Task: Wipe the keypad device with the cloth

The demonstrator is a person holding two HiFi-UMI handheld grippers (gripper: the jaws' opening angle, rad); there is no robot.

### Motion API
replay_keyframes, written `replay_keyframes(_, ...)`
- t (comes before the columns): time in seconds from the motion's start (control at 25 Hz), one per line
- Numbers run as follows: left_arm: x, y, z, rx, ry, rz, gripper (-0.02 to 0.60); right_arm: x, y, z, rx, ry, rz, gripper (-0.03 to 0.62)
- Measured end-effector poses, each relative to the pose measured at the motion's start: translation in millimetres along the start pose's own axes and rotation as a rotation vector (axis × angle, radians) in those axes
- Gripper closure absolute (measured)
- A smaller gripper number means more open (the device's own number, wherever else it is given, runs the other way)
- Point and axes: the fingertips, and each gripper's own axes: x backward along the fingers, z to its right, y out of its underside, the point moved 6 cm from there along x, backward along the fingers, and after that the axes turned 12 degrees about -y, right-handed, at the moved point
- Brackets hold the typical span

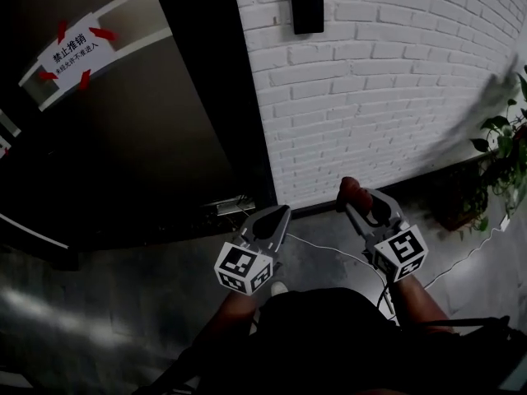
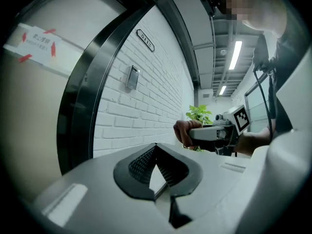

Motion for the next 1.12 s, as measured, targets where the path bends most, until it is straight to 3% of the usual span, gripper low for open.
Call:
replay_keyframes(0.52, 27, 18, 104, 0.008, -0.127, -0.015, 0.565, 93, 26, -15, -0.017, -0.106, 0.014, 0.454)
replay_keyframes(1.12, 30, 19, 135, -0.009, -0.175, 0.007, 0.565, 128, 41, -14, 0.006, -0.114, 0.007, 0.454)
